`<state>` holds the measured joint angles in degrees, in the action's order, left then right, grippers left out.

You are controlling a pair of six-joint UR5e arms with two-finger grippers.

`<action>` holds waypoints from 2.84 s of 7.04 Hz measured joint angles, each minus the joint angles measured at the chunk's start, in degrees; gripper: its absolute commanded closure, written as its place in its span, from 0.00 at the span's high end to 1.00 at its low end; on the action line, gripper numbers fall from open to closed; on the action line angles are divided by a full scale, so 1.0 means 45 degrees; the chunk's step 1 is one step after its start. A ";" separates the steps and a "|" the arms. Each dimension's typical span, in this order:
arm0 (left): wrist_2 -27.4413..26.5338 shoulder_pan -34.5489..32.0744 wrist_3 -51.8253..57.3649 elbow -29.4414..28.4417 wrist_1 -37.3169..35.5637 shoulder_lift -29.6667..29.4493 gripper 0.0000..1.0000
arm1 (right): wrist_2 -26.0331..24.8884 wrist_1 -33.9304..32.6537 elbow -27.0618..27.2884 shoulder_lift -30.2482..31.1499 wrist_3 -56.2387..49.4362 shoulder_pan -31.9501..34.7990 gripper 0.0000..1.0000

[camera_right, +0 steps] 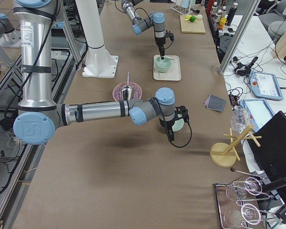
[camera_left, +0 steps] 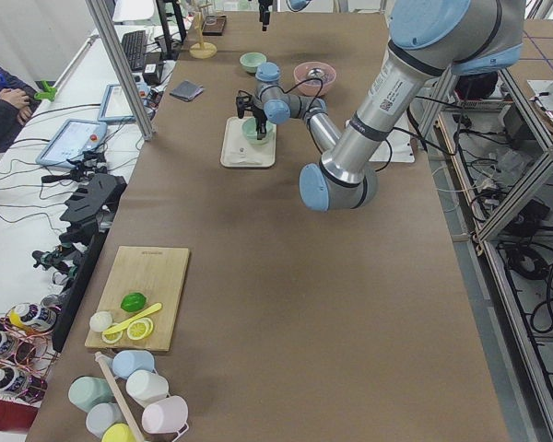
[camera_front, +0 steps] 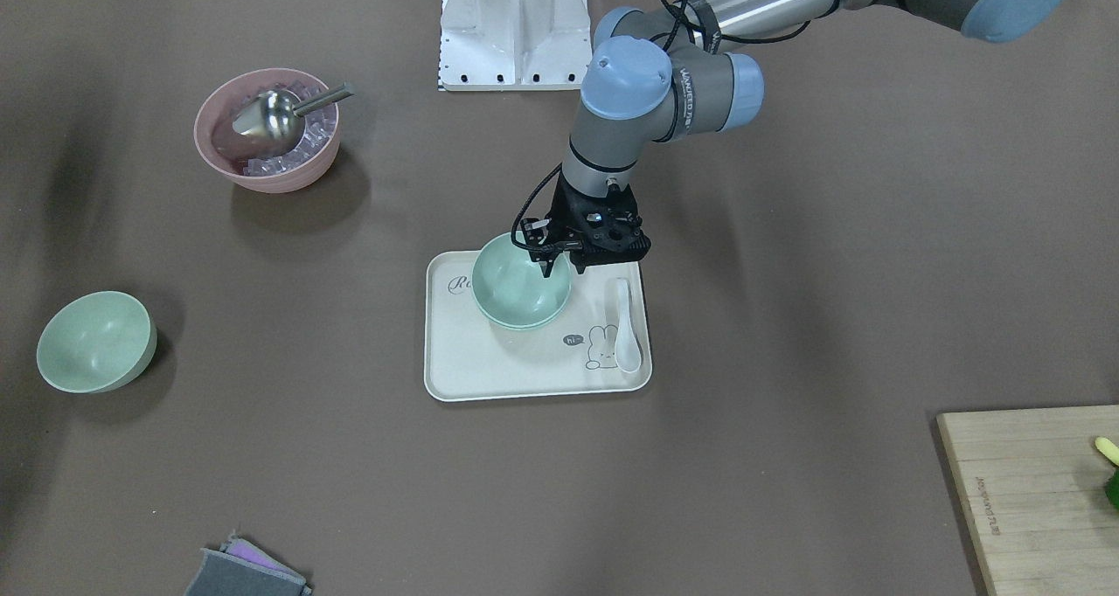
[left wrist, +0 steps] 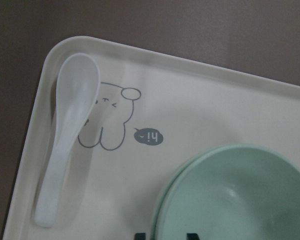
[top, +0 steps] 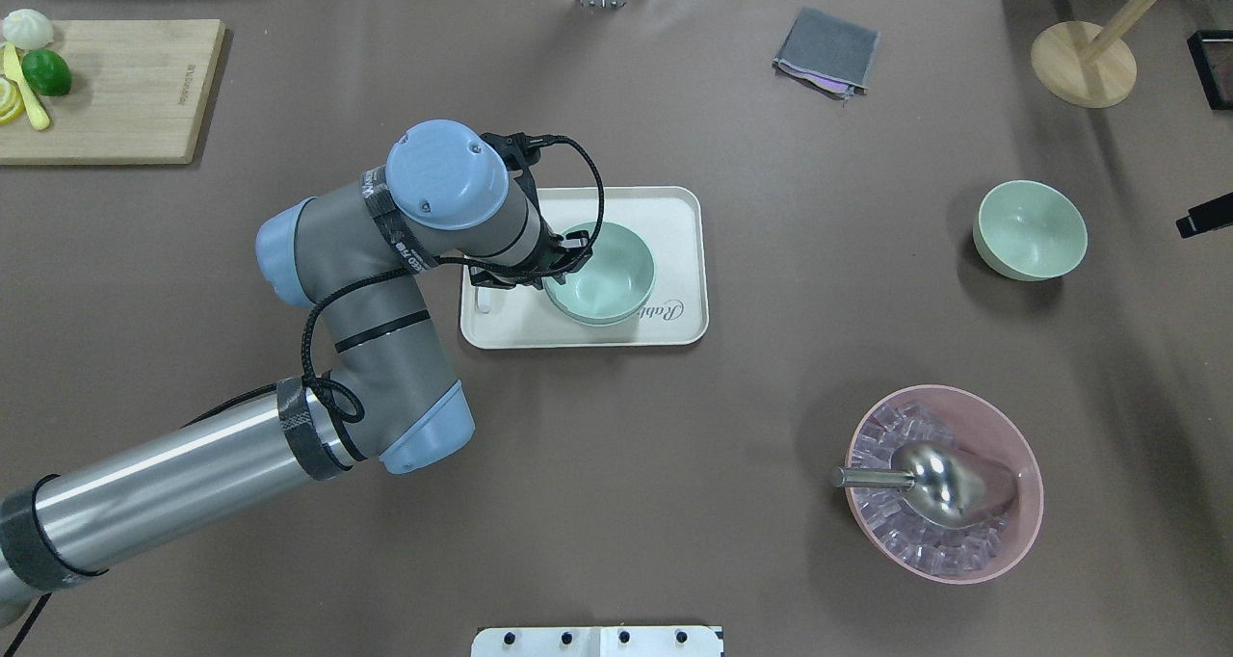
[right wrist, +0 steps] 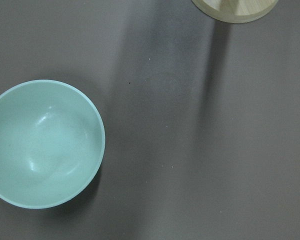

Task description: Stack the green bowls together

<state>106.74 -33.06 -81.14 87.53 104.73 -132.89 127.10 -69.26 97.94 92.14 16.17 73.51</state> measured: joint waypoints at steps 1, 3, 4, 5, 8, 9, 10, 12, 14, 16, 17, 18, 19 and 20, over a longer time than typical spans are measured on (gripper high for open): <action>0.0087 -0.0163 0.0173 0.0545 -0.0075 0.0258 0.99 | 0.0104 0.0000 -0.0025 -0.0009 0.0005 -0.0005 1.00; 0.1281 -0.1373 0.2031 0.2323 -0.0934 0.1709 0.99 | 0.0273 0.0026 0.0041 -0.0077 0.0005 -0.0014 1.00; 0.1951 -0.2328 0.3872 0.3371 -0.2089 0.2446 0.99 | 0.0296 0.0035 0.0085 -0.0121 0.0105 -0.0042 1.00; 0.2331 -0.3412 0.6280 0.4339 -0.3376 0.3249 0.99 | 0.0301 0.0042 0.0101 -0.0156 0.0546 -0.0146 0.99; 0.5675 -0.8975 1.4756 0.3676 -0.4714 0.5975 0.99 | 0.0264 0.0054 0.0007 -0.0325 0.2073 -0.0823 0.85; 0.6880 -1.0789 1.7487 0.2495 -0.4742 0.6694 0.99 | 0.0232 0.0043 -0.0129 -0.0387 0.2275 -0.0971 0.79; 0.7325 -1.1776 1.8942 0.1738 -0.4781 0.7155 0.99 | 0.0193 0.0031 -0.0396 -0.0590 0.2462 -0.1095 0.76; 0.7562 -1.2749 1.9821 0.1480 -0.4533 0.8220 0.99 | 0.0053 0.0075 -0.1522 -0.1716 0.3136 -0.1418 0.68; 0.7635 -1.3008 1.9921 0.2226 -0.3972 0.9304 0.99 | -0.0544 0.0291 -0.2277 -0.2303 0.3831 -0.1968 0.63; 0.7643 -1.3054 1.9926 0.2437 -0.3803 0.9575 0.99 | -0.0791 0.0544 -0.2606 -0.2310 0.4028 -0.2194 0.55; 0.7634 -1.3061 1.9926 0.2453 -0.3789 0.9598 0.99 | -0.0824 0.0751 -0.2720 -0.2201 0.4051 -0.2266 0.49; 0.7626 -1.3063 1.9927 0.2455 -0.3784 0.9609 0.99 | -0.0836 0.1089 -0.2913 -0.2097 0.4063 -0.2323 0.35; 0.7620 -1.3063 1.9926 0.2451 -0.3782 0.9619 0.99 | -0.0836 0.1374 -0.3065 -0.2067 0.4109 -0.2353 0.23; 0.7623 -1.3064 1.9926 0.2441 -0.3782 0.9625 0.99 | -0.0824 0.1499 -0.3118 -0.2080 0.4174 -0.2362 0.02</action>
<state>141.04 -91.84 8.52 98.51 87.71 -89.58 123.39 -62.51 83.90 82.77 34.95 62.88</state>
